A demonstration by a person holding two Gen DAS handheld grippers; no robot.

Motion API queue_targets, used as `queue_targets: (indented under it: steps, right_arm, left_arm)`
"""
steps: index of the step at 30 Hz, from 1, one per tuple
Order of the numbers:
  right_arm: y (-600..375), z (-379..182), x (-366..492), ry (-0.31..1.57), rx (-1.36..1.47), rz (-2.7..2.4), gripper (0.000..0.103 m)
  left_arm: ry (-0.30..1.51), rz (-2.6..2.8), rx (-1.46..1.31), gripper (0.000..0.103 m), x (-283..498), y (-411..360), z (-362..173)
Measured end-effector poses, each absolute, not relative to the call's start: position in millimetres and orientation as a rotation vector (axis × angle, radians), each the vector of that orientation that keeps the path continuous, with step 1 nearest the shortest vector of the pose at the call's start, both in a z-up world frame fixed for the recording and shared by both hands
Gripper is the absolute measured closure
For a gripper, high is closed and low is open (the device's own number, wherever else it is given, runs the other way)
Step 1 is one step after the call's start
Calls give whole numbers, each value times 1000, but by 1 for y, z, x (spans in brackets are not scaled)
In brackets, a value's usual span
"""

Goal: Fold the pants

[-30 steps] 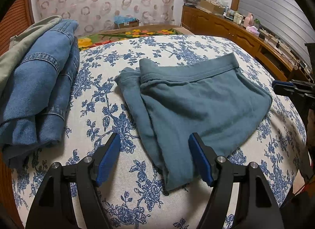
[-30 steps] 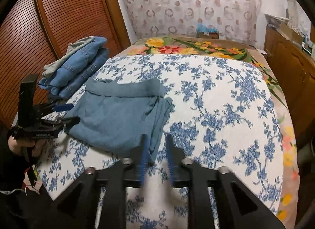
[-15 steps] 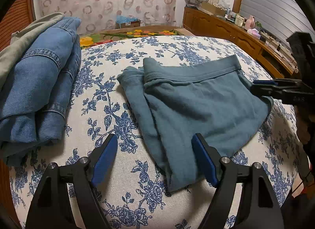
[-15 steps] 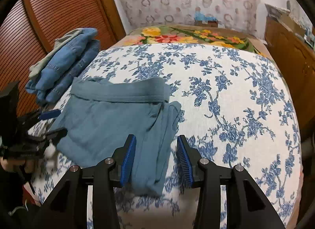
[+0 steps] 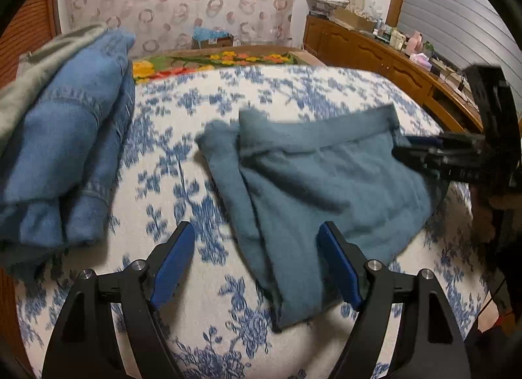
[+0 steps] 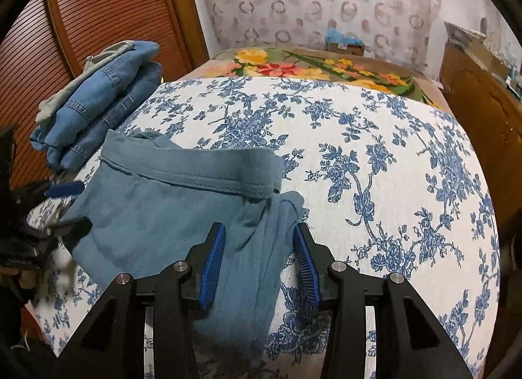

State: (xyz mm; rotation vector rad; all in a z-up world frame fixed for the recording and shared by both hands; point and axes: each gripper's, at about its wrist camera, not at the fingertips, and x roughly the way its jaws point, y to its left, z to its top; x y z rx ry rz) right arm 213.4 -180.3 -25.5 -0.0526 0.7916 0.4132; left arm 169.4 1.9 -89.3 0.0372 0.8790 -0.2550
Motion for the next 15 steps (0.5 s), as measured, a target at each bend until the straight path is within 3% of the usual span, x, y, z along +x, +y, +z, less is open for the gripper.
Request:
queue_targets:
  steps: [11,15]
  right_arm:
    - [-183,-28,205,762,-54,428,55]
    - [-184,-28,205,763,-56,432,54]
  left_arm:
    - [885,-260,13,37,207,0,-84]
    - [902,-249,-16,37,219,4,-89]
